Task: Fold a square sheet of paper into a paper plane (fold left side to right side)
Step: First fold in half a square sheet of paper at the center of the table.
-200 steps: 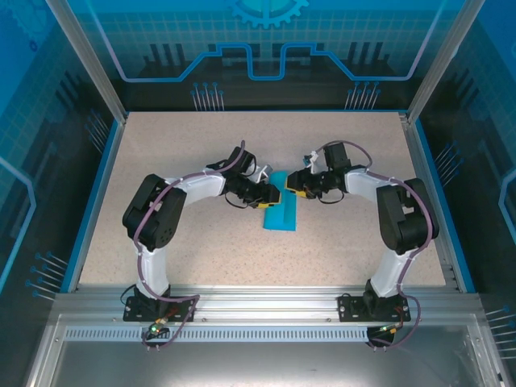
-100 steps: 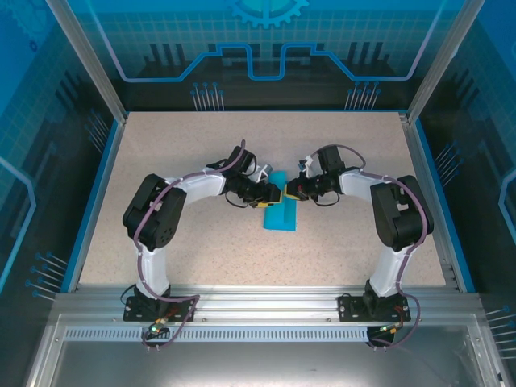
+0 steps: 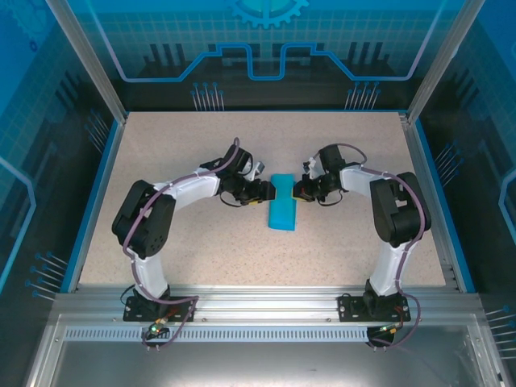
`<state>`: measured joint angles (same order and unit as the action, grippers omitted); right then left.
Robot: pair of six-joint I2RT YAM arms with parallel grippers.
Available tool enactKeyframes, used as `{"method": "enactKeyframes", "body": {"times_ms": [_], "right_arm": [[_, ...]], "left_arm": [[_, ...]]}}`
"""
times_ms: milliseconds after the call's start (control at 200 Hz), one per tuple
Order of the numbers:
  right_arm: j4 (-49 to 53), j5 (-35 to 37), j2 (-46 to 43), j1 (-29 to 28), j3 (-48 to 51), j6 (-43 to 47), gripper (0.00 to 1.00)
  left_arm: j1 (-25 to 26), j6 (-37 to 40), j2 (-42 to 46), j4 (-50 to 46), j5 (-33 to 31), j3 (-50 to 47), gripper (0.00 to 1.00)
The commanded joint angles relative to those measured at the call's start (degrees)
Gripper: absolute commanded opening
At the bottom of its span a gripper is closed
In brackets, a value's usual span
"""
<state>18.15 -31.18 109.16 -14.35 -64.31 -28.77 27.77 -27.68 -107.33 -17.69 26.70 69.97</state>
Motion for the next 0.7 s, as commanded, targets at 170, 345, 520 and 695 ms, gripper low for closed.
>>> {"method": "enactKeyframes", "body": {"times_ms": [170, 345, 520, 695], "right_arm": [[4.3, 3.8, 1.4, 0.8, -1.5, 2.9, 0.00], [3.7, 3.7, 2.1, 0.8, -1.3, 3.0, 0.00], [2.7, 3.1, 2.4, 0.8, -1.0, 2.9, 0.04], [2.6, 3.1, 2.0, 0.8, -0.9, 3.0, 0.16]], "left_arm": [[1.9, -2.4, -7.2, -3.4, -1.4, 5.2, 0.61], [2.1, -4.0, -9.7, -4.6, -2.6, 7.2, 0.56], [2.6, -4.4, -11.0, -5.1, -3.4, 8.1, 0.51], [2.8, -4.3, -11.9, -6.2, -5.0, 8.5, 0.46]]}}
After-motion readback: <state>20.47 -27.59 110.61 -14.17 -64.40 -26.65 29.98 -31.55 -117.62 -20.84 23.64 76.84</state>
